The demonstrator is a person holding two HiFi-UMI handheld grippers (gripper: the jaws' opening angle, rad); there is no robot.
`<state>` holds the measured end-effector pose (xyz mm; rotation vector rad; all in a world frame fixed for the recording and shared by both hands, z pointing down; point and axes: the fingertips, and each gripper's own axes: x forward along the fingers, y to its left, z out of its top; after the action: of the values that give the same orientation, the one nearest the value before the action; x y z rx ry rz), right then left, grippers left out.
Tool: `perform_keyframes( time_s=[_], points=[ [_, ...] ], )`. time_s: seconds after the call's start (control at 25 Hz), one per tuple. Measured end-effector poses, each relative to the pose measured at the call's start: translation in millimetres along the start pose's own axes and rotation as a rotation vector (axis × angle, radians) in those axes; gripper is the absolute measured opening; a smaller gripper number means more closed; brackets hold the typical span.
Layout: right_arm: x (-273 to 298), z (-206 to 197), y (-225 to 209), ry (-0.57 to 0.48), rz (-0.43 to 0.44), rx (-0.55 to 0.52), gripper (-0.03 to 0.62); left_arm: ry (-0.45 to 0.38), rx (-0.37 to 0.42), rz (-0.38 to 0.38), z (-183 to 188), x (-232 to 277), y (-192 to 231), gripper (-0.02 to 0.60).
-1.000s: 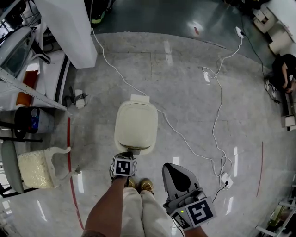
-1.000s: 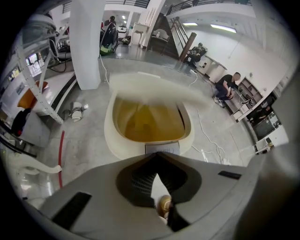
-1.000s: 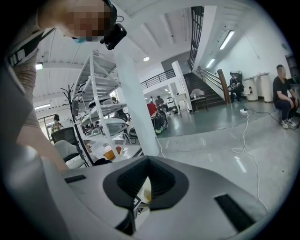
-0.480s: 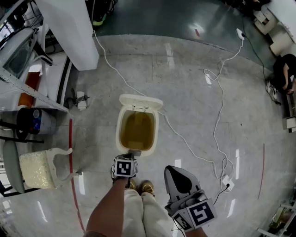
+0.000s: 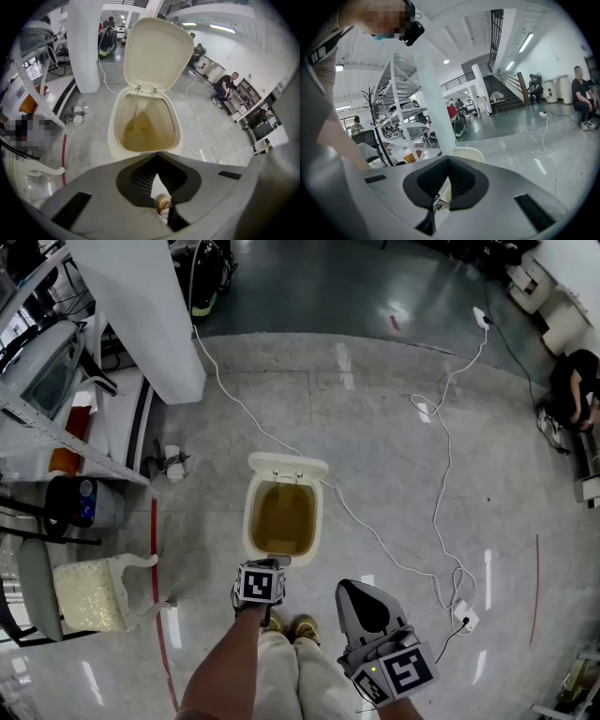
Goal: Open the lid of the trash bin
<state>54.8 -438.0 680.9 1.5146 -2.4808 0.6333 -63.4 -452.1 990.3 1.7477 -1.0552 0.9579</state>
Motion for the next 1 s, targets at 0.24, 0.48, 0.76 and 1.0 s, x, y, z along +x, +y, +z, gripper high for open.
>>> perform_keyframes(
  time_s=[0.24, 0.48, 0.76, 1.0],
  points=[
    [-16.6, 42.3, 12.8, -0.016, 0.003, -0.026, 0.032, -0.042, -0.039, -0.012, 25.8, -70.8, -18.8, -0.005],
    [-30.3, 92.1, 43.2, -0.047, 0.029, -0.034, 0.032, -0.06, -0.063, -0.007, 49.7, -142.9, -24.8, -0.005],
    [-55.0, 133.2, 66.2, -0.061, 0.063, -0.056, 0.032, -0.172, -0.041, -0.032, 111.6, -224.3, -46.4, -0.005],
    [-80.4, 149.9, 80.3, -0.058, 0.104, -0.084, 0.032, -0.347, 0.033, -0.055, 181.0, -315.0, -74.1, -0.006]
  ],
)
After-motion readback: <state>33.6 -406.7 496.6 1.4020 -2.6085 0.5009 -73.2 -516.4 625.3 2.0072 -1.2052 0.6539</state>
